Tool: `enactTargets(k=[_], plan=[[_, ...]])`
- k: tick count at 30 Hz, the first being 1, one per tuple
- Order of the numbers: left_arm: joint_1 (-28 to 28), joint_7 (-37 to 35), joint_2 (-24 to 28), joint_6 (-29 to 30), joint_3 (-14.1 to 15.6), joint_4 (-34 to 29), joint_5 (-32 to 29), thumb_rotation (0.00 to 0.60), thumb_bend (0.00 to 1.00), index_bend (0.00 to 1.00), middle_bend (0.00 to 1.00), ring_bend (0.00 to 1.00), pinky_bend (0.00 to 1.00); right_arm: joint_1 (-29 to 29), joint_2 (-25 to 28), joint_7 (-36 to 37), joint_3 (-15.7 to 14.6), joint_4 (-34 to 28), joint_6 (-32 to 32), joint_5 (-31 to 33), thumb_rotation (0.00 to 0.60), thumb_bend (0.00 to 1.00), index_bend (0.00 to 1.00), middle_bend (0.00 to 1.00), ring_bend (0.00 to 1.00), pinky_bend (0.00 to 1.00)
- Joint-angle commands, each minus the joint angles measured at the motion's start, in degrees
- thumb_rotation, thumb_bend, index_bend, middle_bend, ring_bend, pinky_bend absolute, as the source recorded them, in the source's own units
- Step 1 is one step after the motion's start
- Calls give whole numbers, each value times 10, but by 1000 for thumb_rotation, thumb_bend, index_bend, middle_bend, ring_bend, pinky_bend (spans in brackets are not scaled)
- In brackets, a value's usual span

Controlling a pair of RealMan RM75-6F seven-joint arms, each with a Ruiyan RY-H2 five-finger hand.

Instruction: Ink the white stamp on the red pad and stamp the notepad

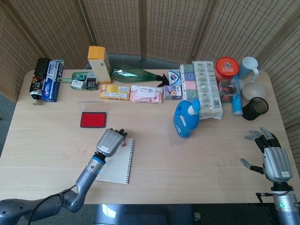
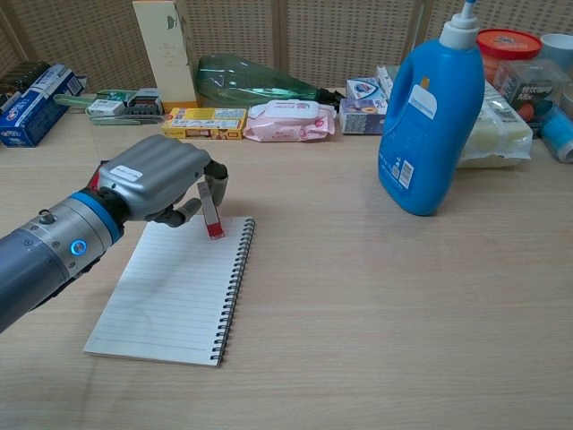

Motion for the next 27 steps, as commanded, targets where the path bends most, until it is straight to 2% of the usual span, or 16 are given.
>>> enactTargets(k=[1, 9, 15, 21, 27], plan=[[0, 2, 10, 10, -7, -16, 4, 600, 476, 843, 765, 659, 634, 0, 0, 0, 0, 0, 0, -1, 600, 0, 302, 235, 95, 117], [10, 7, 84, 48, -34, -122, 7, 600, 475, 843, 762, 658, 634, 0, -1, -3, -1, -1, 0, -3, 600, 0, 302, 235, 96, 117], [33, -1, 148, 63, -27, -166, 6, 600, 472, 843, 752, 657, 634, 0, -1, -5, -2, -4, 3, -7, 600, 0, 302, 235, 95, 118], [67, -37, 197, 76, 1, -167, 10, 600, 470, 843, 741, 653, 634, -2, 2, -4, -4, -8, 8, -12, 600, 0, 302, 235, 96, 118], [101, -89, 214, 82, 27, -128, 5, 600, 468, 843, 725, 640, 633, -4, 3, -5, -6, -11, 12, -18, 600, 0, 302, 235, 96, 118]])
